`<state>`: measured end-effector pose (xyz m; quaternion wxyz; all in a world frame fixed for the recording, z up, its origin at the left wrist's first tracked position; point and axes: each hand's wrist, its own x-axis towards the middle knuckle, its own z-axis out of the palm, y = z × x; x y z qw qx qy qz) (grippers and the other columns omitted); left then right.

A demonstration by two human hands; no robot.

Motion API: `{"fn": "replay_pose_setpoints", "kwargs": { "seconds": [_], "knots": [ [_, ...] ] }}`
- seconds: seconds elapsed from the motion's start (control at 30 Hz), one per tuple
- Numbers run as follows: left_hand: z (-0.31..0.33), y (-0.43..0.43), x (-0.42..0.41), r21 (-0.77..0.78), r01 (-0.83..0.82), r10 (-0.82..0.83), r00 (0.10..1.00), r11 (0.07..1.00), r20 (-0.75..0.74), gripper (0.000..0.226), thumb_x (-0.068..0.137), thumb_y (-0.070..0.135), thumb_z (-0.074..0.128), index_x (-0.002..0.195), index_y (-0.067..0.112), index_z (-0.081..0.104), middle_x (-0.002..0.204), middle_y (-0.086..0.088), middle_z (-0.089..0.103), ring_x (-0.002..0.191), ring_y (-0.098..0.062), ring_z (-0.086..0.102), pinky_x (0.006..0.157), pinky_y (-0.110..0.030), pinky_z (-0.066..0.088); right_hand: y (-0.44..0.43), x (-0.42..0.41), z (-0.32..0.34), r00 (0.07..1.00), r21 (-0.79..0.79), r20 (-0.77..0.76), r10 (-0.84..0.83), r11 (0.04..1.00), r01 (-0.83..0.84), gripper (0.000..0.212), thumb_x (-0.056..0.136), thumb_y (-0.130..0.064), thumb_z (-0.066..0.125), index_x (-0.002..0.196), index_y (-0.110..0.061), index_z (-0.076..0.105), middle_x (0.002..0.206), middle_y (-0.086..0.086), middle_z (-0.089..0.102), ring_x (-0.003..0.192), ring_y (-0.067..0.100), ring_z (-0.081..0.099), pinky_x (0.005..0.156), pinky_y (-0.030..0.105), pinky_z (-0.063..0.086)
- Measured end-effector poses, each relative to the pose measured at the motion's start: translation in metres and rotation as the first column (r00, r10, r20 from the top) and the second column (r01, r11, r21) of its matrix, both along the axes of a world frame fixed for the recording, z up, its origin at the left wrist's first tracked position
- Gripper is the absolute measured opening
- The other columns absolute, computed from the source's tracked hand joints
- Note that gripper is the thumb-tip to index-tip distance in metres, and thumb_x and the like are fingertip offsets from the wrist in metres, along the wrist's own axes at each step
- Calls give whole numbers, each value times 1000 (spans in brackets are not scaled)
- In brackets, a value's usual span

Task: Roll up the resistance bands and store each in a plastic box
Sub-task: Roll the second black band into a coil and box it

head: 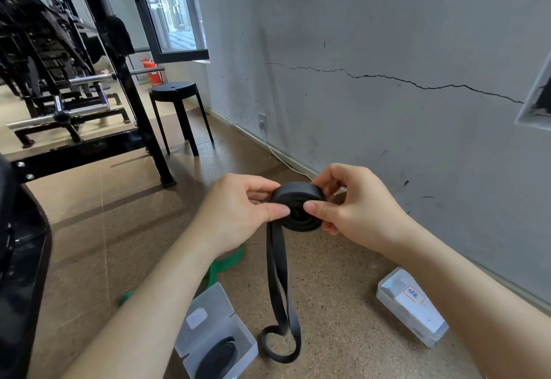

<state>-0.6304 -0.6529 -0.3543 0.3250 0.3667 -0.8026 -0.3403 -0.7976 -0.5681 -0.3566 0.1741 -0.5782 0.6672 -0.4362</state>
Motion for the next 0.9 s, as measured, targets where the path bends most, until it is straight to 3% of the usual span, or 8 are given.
{"fn": "replay_pose_setpoints", "kwargs": {
  "seconds": [0.1, 0.2, 0.3, 0.43, 0.53, 0.73, 0.83, 0.9],
  "knots": [
    [4, 1, 2, -181, -41, 58, 994, 983, 93, 27, 69, 18, 84, 86, 36, 73, 58, 26, 59, 64, 7, 61, 61, -6, 46, 0, 0, 1, 999, 29, 29, 45, 999, -46, 19, 81, -14, 77, 92, -12, 62, 78, 2, 63, 56, 18, 67, 55, 31, 57],
    [10, 10, 1, -399, 112, 60, 917, 910, 395, 14, 76, 26, 74, 90, 27, 74, 63, 7, 62, 70, -14, 60, 64, -30, 47, 3, 5, 2, 920, 127, -380, 101, 990, -56, 33, 80, -35, 76, 108, -26, 62, 97, -8, 65, 81, 9, 62, 74, 26, 51],
    [11, 17, -6, -507, 189, 115, 853, 841, 509, 23, 78, 25, 64, 100, 28, 70, 81, 0, 69, 82, -28, 61, 71, -36, 50, 2, 16, 3, 868, 78, -487, 96, 995, -66, 30, 80, -47, 70, 102, -26, 68, 91, -6, 69, 85, 16, 62, 76, 37, 52],
    [7, 14, -3, -347, 107, 13, 945, 932, 327, 16, 78, 27, 71, 92, 34, 74, 71, 6, 67, 70, -11, 56, 62, -26, 46, -1, 14, 3, 847, 28, -530, 52, 999, -44, 25, 82, -45, 70, 95, -23, 71, 83, -4, 68, 81, 18, 60, 72, 37, 50],
    [5, 10, -2, -246, 92, -15, 954, 965, 299, 21, 75, 27, 77, 92, 39, 74, 61, 15, 60, 64, -2, 53, 56, -13, 39, 2, 10, 4, 890, 16, -456, 25, 1000, -20, 20, 81, -39, 73, 95, -25, 70, 83, -8, 67, 81, 14, 59, 72, 32, 49],
    [1, 5, 1, -175, 65, -18, 967, 982, 254, 25, 74, 22, 79, 94, 37, 74, 69, 21, 67, 63, 2, 58, 64, -15, 47, 3, 4, 1, 920, -8, -392, -13, 1000, 10, 18, 81, -32, 76, 94, -24, 67, 87, -9, 67, 76, 11, 57, 71, 30, 49],
    [0, 3, 0, -124, 53, -29, 981, 991, 190, 28, 72, 17, 81, 94, 35, 75, 62, 27, 64, 58, 4, 56, 60, -9, 44, 2, 1, 0, 957, -21, -290, -16, 1000, 10, 16, 81, -31, 76, 91, -25, 65, 84, -11, 66, 72, 6, 57, 68, 30, 49],
    [-2, 1, 0, -27, 59, -56, 993, 998, 99, 30, 72, 13, 81, 97, 29, 75, 69, 22, 70, 64, 5, 62, 65, -9, 48, 1, -3, 0, 977, -31, -212, -15, 999, 9, 15, 81, -30, 77, 87, -27, 64, 81, -11, 65, 70, 7, 60, 64, 28, 50]
  ]
}}
